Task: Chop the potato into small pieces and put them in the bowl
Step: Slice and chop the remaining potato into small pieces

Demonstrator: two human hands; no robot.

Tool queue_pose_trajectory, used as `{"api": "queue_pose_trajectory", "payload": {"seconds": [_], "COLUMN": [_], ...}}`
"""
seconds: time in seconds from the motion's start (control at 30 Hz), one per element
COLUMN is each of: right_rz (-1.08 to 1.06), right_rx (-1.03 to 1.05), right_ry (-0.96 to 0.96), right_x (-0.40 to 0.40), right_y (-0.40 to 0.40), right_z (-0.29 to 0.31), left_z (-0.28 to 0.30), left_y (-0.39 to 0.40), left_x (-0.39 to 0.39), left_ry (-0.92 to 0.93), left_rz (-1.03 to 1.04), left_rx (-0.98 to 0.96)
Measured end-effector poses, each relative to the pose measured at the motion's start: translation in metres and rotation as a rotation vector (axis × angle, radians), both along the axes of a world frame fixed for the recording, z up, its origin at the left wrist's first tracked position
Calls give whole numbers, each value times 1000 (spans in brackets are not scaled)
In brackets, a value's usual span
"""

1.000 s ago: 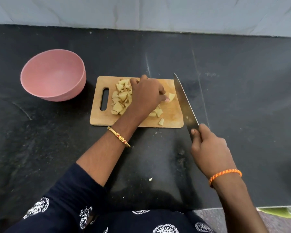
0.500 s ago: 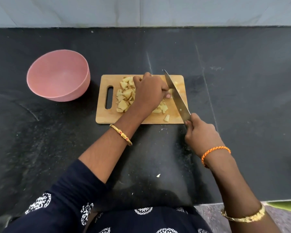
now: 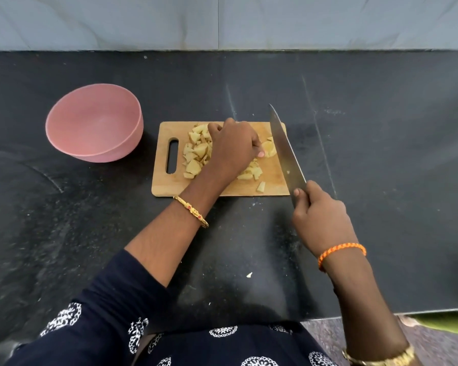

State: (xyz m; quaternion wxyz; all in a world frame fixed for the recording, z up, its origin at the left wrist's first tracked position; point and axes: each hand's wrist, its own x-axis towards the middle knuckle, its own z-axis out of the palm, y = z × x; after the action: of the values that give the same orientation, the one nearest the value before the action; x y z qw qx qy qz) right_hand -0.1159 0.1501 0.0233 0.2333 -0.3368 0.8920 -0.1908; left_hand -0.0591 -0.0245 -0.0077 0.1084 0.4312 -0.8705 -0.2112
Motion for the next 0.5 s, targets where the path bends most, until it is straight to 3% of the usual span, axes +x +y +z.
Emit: {"api": "queue_pose_trajectory", "payload": {"seconds": [0.27,0.5], "right_rz": [69,95], "right_rx": [26,153], "right_ry": [25,38], "right_x": [-1,3], "right_y": [-19,-21], "right_z": [-11,-13], "left_z": [-5,-7], "left_y": [3,3], "left_x": [2,2], "left_ry": [-4,64], "left_rz": [-5,22], "left_rx": [-68,3]}}
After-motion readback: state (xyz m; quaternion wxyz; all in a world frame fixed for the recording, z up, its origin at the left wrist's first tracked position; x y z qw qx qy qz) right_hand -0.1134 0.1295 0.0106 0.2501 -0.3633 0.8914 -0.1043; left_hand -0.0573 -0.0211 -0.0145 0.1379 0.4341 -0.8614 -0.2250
